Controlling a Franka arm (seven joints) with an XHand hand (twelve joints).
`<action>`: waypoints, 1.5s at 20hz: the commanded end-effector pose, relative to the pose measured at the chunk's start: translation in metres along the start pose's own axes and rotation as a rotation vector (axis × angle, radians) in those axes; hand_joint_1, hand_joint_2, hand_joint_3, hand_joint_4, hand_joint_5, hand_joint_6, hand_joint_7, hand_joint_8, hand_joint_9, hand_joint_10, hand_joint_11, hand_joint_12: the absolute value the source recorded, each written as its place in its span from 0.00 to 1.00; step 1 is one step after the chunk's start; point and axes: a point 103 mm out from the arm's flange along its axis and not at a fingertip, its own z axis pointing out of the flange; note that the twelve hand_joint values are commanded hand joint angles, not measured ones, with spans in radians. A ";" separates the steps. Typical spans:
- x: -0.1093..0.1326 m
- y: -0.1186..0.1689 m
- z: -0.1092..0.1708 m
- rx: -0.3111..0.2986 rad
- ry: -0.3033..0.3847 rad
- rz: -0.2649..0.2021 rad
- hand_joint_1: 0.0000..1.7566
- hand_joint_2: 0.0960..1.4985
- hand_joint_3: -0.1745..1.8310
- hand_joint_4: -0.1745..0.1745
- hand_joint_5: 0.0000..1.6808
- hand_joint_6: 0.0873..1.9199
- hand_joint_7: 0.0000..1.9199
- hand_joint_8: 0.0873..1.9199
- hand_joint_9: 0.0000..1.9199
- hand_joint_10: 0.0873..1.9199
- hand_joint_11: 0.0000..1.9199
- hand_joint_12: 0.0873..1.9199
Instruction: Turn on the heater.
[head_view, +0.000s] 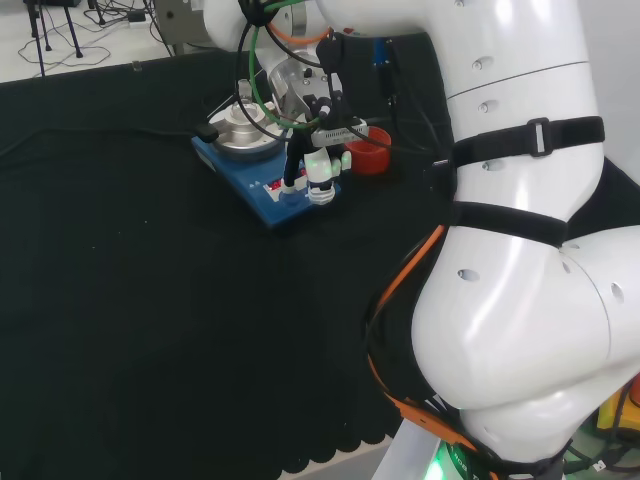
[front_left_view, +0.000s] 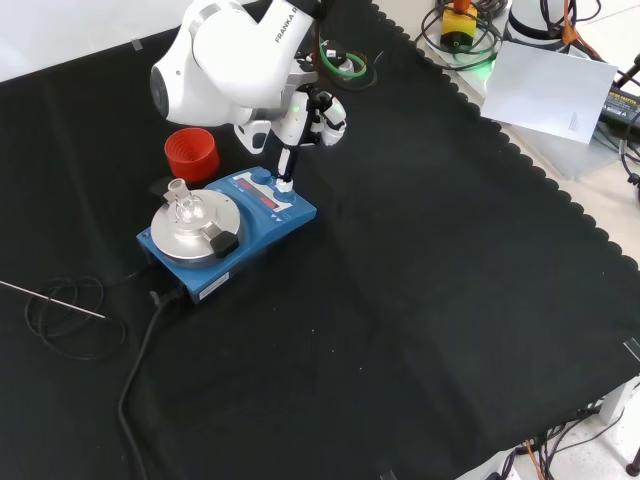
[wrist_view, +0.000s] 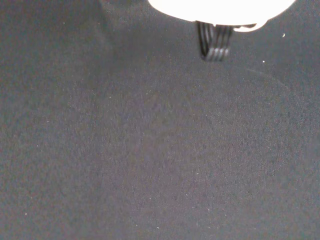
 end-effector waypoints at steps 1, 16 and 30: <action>0.000 0.003 0.003 0.005 0.000 0.002 0.82 0.38 0.63 0.52 0.01 0.00 0.82 0.93 0.90 0.87 0.97 0.83; -0.005 0.004 0.004 0.022 0.009 0.010 0.82 0.37 0.64 0.51 0.02 0.00 0.82 0.93 0.90 0.87 0.97 0.83; -0.008 -0.033 -0.017 -0.039 0.039 -0.018 0.82 0.37 0.64 0.50 0.03 0.00 0.82 0.93 0.90 0.87 0.97 0.83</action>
